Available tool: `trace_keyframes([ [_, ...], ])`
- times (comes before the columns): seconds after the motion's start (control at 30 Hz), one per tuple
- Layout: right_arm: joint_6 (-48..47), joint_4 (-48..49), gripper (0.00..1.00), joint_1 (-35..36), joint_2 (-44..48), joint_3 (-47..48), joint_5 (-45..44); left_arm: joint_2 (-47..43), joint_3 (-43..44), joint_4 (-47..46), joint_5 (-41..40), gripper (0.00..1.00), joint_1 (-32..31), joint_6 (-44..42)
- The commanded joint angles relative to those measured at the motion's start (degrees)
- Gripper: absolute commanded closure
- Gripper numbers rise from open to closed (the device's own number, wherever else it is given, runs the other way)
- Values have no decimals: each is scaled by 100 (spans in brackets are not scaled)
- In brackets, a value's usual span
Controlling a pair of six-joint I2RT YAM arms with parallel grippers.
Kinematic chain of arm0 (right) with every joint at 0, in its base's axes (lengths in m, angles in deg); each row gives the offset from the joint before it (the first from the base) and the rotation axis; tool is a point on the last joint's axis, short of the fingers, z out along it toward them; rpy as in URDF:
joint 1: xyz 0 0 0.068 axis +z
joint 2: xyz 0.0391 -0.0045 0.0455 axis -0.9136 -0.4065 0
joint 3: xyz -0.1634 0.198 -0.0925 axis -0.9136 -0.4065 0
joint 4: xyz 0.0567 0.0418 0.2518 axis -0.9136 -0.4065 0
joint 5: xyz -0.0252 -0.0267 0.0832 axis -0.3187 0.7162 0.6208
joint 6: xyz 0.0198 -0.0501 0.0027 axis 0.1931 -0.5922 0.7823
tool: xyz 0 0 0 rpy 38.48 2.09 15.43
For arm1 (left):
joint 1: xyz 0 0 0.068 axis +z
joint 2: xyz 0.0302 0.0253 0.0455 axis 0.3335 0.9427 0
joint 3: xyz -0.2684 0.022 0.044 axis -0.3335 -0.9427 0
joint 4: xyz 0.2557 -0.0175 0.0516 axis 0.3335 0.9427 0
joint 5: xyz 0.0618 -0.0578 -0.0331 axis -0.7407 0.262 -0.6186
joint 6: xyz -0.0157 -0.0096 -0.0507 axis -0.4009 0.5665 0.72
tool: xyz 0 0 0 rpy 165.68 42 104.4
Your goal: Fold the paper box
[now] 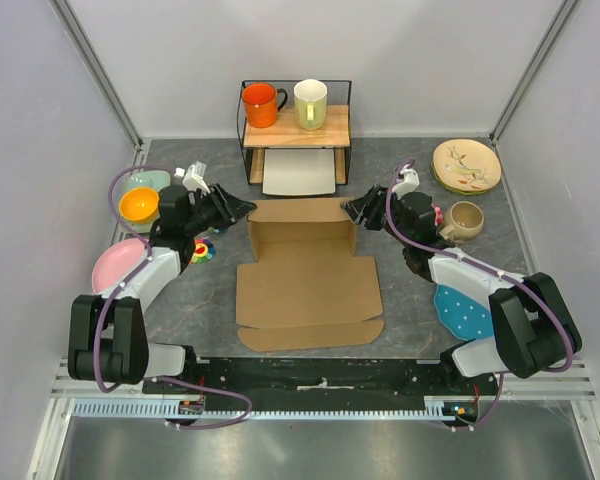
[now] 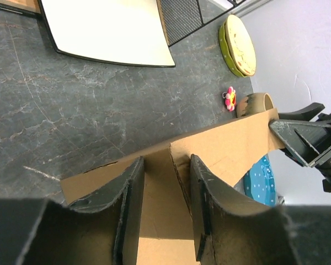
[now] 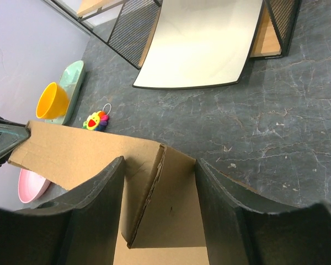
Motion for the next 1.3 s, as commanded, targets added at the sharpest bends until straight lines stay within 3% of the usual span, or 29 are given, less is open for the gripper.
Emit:
trace_keyframes([
  [0.0,-387,-1746,42,-18,-369,-577,-368,898,-341,2657,-723,98,10,-933],
  [0.2,-351,-1773,49,-26,-282,-876,-359,768,-411,2772,-652,98,10,-951],
  [0.33,-360,-1799,46,-26,-19,-991,-350,337,-727,2334,-477,97,10,-670],
  [0.5,-378,-2001,40,-26,298,-860,-376,-112,-657,2042,-239,71,10,-415],
  [0.7,-404,-2212,37,-26,422,-605,-385,-306,-183,1990,-143,54,27,269],
  [1.0,-448,-2370,35,-18,448,-428,-385,-191,468,1726,481,37,18,755],
  [1.1,-448,-2361,35,-18,422,-463,-359,-208,450,1717,674,36,27,702],
  [1.27,-465,-2344,35,-18,430,-507,-359,-656,222,927,789,33,27,1141],
])
